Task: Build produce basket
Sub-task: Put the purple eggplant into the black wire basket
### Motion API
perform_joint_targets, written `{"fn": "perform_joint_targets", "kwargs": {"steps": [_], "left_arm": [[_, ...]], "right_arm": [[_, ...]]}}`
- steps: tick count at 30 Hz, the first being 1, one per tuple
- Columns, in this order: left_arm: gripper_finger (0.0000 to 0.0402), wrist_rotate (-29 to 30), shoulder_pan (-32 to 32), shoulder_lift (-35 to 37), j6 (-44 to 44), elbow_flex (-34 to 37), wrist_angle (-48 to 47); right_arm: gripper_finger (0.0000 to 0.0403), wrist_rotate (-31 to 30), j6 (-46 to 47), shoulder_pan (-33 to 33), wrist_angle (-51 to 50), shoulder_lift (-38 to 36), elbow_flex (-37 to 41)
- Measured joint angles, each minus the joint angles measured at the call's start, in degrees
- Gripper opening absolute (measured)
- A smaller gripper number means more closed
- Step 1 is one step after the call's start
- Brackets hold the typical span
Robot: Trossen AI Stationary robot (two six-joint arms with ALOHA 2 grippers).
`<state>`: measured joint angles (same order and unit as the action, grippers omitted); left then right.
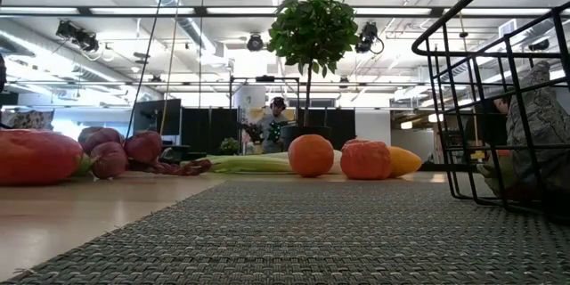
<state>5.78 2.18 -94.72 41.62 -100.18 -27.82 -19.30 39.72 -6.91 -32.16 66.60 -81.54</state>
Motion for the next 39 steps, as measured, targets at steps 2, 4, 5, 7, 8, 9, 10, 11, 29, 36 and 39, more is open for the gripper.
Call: {"fn": "perform_joint_targets", "kwargs": {"steps": [2, 4, 5, 7, 8, 9, 10, 11, 29, 36, 39], "left_arm": [[0.0108, 0.3, -0.1, 0.0, 0.5, 0.0, 2.2], [0.0107, 0.9, -0.1, 0.0, 1.3, 0.0, 3.2], [0.0107, 1.1, -0.1, 0.0, 1.3, 0.0, 3.4], [0.0109, 1.1, -0.2, 0.0, 1.4, 0.0, 3.5], [0.0110, 1.1, -0.2, 0.0, 1.5, 0.0, 3.5], [0.0112, 1.1, -0.1, 0.0, 1.5, 0.0, 3.5], [0.0113, 1.1, -0.1, 0.0, 1.5, 0.0, 3.5], [0.0114, 1.1, -0.1, 0.0, 1.5, 0.0, 3.5], [0.0225, -0.9, -0.6, 1.8, -4.4, -0.1, -20.1], [0.0229, -0.8, -2.0, 3.8, -10.0, 0.0, -37.5], [0.0228, -0.7, -2.0, 3.8, -10.1, 0.0, -45.2]], "right_arm": [[0.0348, 1.1, -0.1, 0.8, 0.0, 1.1, 0.0], [0.0348, 1.4, -0.3, 1.4, 0.4, 2.1, 0.0], [0.0348, 1.4, -0.3, 1.7, 1.3, 2.5, 0.0], [0.0348, 2.3, -0.5, 2.5, 3.5, 3.5, 0.0], [0.0348, 3.2, -0.8, 2.8, 5.0, 3.9, 0.0], [0.0348, 4.3, -1.0, 3.2, 5.7, 4.3, 0.0], [0.0348, 5.2, -1.2, 3.4, 5.9, 4.8, 0.0], [0.0347, 5.9, -1.2, 3.5, 5.8, 5.3, 0.0], [0.0155, 10.5, -6.2, 3.7, -8.7, 2.3, 0.0], [0.0155, 22.7, -6.5, 0.1, -30.5, 1.4, 0.0], [0.0155, 23.7, -6.3, -2.7, -36.0, 1.9, 0.1]]}}
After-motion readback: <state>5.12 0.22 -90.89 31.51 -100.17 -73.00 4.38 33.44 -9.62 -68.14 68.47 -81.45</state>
